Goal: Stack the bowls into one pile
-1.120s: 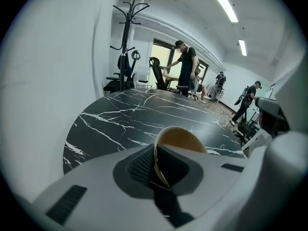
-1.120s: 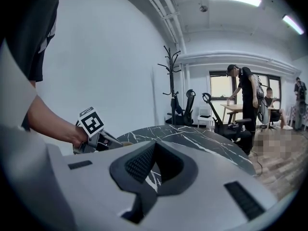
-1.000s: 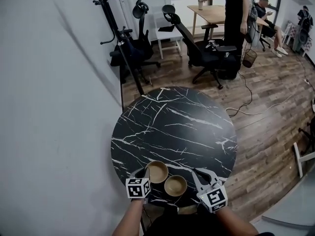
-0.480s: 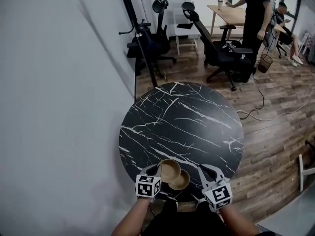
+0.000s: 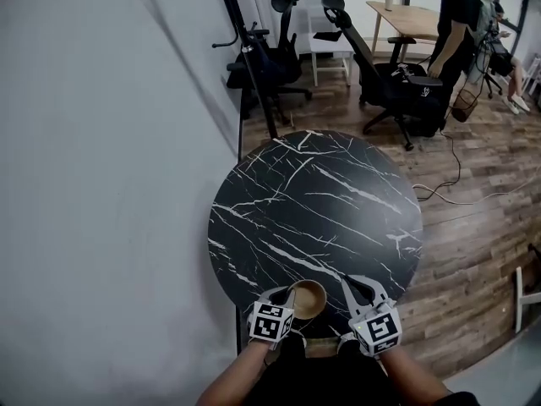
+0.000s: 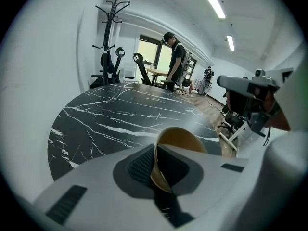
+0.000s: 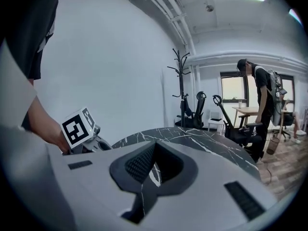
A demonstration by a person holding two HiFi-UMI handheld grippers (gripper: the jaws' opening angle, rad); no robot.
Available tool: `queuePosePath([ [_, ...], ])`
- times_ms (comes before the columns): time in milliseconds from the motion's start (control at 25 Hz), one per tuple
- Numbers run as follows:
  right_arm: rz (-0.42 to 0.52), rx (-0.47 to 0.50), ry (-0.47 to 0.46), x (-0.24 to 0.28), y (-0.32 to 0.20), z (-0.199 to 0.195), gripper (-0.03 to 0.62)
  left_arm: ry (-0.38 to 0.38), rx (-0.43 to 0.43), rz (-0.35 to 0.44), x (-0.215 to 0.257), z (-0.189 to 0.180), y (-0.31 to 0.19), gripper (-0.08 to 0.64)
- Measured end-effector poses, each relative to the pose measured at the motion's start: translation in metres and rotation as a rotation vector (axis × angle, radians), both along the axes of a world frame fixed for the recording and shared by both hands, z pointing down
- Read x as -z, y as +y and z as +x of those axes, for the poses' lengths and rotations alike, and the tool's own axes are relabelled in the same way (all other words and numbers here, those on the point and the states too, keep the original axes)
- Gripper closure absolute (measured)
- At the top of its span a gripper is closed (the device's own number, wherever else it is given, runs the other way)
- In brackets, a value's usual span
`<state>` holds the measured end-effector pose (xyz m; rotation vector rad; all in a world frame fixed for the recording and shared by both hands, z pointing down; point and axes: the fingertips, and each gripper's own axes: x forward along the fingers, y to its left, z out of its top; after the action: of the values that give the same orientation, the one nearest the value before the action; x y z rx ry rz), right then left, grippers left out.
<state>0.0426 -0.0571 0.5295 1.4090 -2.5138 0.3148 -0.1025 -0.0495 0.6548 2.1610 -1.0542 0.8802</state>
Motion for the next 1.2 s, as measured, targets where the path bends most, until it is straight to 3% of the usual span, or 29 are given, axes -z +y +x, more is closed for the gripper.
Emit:
queuePosePath([
  [840, -0.005, 0.033, -0.014, 0.008, 0.011, -0.006, 0.583, -0.058, 0.044, -0.023, -0.031, 0.001, 0.008, 0.526],
  [960, -0.006, 0.035, -0.016, 0.007, 0.014, -0.009, 0.583, -0.038, 0.042, -0.011, -0.029, 0.002, 0.007, 0.483],
  [1080, -0.007, 0.039, -0.014, 0.007, 0.014, -0.012, 0.583, -0.024, 0.049, 0.017, -0.024, 0.0, 0.003, 0.367],
  [1200, 0.001, 0.04, -0.017, 0.011, 0.014, -0.012, 0.583, -0.023, 0.054, 0.046, -0.012, -0.002, -0.001, 0.35],
])
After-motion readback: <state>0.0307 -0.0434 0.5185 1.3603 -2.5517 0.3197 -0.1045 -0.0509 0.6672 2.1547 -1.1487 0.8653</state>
